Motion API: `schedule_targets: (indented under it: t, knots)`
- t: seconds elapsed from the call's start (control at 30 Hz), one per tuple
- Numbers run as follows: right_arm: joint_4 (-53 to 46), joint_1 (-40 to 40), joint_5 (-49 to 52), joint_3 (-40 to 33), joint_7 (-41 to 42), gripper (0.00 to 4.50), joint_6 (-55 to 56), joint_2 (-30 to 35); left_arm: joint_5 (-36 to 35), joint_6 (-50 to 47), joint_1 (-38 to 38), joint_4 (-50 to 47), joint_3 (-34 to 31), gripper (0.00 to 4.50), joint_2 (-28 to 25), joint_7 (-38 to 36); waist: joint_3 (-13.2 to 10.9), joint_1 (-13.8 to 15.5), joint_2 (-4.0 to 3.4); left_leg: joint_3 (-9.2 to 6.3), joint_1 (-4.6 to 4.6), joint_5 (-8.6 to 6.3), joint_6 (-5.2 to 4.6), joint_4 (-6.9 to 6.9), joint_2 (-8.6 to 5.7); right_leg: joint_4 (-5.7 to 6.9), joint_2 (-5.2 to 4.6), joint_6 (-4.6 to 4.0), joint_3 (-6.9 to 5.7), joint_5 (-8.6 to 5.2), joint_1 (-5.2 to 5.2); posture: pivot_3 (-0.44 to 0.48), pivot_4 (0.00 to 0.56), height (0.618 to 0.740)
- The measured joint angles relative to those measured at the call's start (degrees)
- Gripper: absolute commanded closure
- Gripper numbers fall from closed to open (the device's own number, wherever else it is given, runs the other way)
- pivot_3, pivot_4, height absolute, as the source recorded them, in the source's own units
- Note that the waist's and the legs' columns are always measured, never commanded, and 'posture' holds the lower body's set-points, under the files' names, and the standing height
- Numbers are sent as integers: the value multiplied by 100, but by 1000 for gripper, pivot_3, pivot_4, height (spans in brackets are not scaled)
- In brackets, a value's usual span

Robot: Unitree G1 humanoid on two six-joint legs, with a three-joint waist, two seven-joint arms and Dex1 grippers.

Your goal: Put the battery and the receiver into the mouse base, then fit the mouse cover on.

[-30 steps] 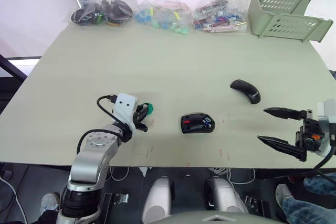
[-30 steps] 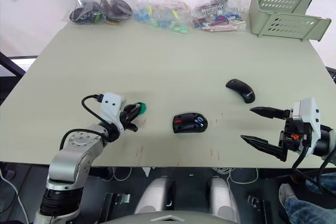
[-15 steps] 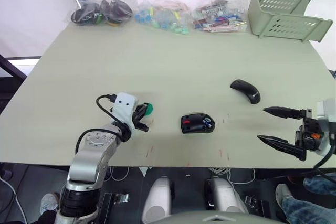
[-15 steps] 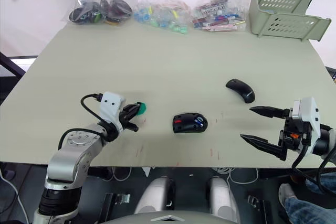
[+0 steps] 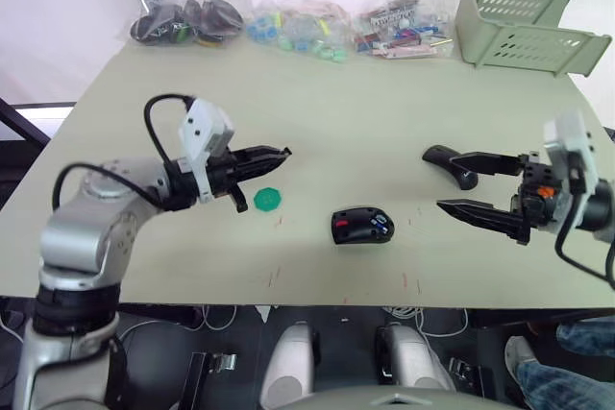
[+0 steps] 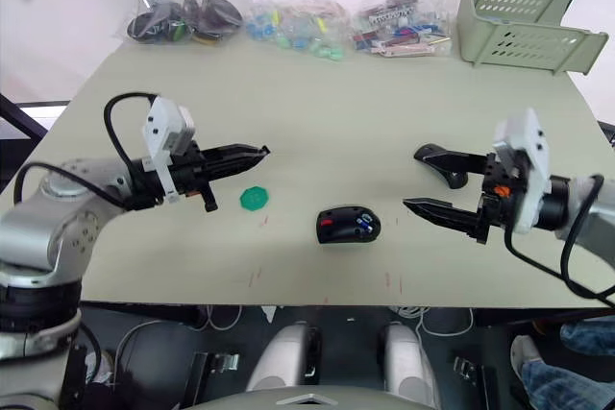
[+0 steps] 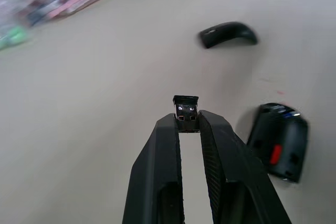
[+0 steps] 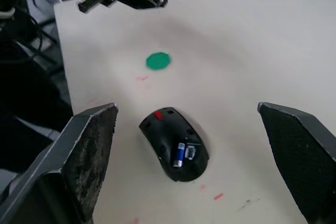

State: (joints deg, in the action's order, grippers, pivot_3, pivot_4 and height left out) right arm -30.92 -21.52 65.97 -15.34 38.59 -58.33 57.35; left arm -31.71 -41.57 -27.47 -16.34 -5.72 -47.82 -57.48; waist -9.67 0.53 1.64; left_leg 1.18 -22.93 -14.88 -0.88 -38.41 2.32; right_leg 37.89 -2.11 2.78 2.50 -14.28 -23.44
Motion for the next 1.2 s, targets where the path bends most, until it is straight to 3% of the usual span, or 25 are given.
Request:
schedule_targets:
  t: [0.17, 0.3, 0.43, 0.5, 0.53, 0.63, 0.87, 1.2]
  knots:
    - [1778, -2227, 1704, 1084, -1694, 0, -1816, -555, 146, 258, -1422, 594, 929, 4467, 65, -890, -5, -60, 8, -3, -36, 0, -2, -2, 0, -6, 1, -1, -2, 3, -25, 0, 150, 740]
    - [2844, -2837, 2497, 1589, -2632, 0, -2285, -887, 363, 484, -1823, 966, 1275, 4467, 224, -1147, -5, -110, 9, -4, -96, 0, -2, -13, 0, -1, 0, 2, -5, 6, -81, 0, 150, 740]
    - [4315, -3453, 4024, 2089, -4076, 0, -2141, -1440, 555, 836, -2246, 1217, 1585, 4467, 468, -1495, -6, -138, 10, 0, -106, -1, -4, -11, 0, -5, -2, 2, -4, 6, -92, 0, 150, 740]
    - [4805, -3665, 4408, 2133, -4478, 537, -2100, -1690, 675, 1005, -2471, 1346, 1660, 4464, 545, -1600, -7, -140, 8, 0, -120, -1, -4, -9, 0, 1, -1, 3, -4, 6, -109, 0, 150, 740]
    - [4912, -3726, 4465, 2133, -4550, 799, -2143, -1770, 715, 1101, -2529, 1386, 1685, 4464, 552, -1655, -7, -139, 8, -2, -124, -1, -4, -9, 1, 3, -1, 3, -5, 6, -113, 0, 150, 740]
    - [5278, -3905, 4499, 2106, -4688, 2419, -2328, -2076, 920, 1434, -2631, 1572, 1751, 4464, 597, -1824, -7, -144, 8, -1, -133, -1, -5, -10, 1, 6, -1, 3, -5, 7, -124, 0, 150, 740]
    - [5681, -3991, 4541, 1976, -4947, 2419, -2544, -2285, 1126, 1727, -2628, 1739, 1764, 4464, 654, -1982, -7, -136, 7, -11, -180, -1, -5, -34, 2, 11, -2, 5, -16, 8, -154, 0, 150, 740]
    - [5794, -4020, 4544, 1881, -5034, 2419, -2693, -2339, 1187, 1829, -2624, 1803, 1759, 4464, 703, -1992, -6, -145, 6, -13, -178, -1, -5, -35, 2, 19, -2, 5, -17, 8, -155, 0, 150, 740]
